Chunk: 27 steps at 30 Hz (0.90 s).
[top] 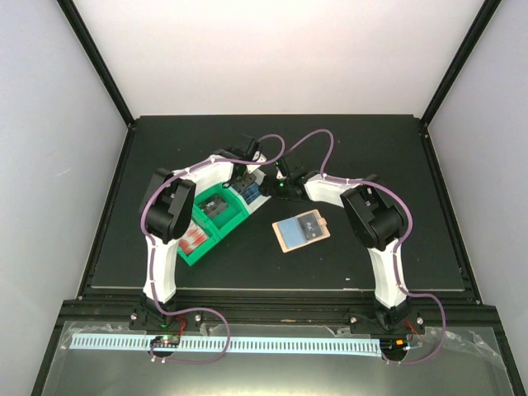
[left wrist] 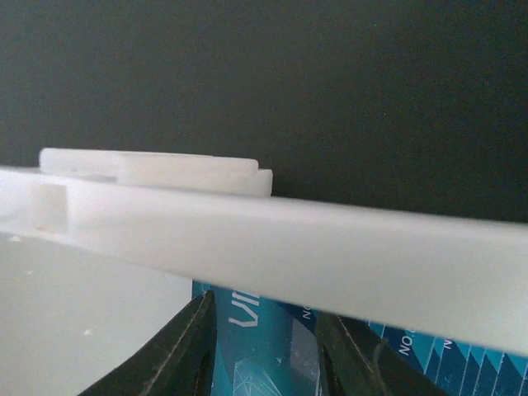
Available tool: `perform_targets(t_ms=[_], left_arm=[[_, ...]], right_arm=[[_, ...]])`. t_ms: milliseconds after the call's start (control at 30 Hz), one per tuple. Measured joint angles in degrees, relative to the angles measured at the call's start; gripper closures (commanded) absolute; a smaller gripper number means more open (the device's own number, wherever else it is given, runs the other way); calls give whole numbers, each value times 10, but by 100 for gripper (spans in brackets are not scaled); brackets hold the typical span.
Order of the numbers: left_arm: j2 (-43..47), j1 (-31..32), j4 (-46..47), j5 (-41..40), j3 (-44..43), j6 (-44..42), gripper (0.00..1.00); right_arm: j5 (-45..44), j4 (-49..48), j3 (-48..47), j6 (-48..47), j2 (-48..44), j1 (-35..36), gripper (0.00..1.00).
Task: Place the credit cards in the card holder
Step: Pick up the credit card from the storage box.
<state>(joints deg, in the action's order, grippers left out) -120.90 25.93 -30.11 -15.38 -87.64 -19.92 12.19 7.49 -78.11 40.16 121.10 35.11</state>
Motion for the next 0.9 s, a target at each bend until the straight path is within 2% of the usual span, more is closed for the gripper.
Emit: perform_targets(t_ms=[133, 433, 900], left_arm=[[-1, 4, 0, -10, 0, 1, 74], [-1, 4, 0, -13, 0, 0, 80], [2, 4, 0, -18, 0, 0, 84]], right_arm=[[0, -3, 0, 2, 1, 0, 43], [-1, -11, 0, 7, 3, 1, 43], [-1, -20, 0, 10, 5, 2, 43]])
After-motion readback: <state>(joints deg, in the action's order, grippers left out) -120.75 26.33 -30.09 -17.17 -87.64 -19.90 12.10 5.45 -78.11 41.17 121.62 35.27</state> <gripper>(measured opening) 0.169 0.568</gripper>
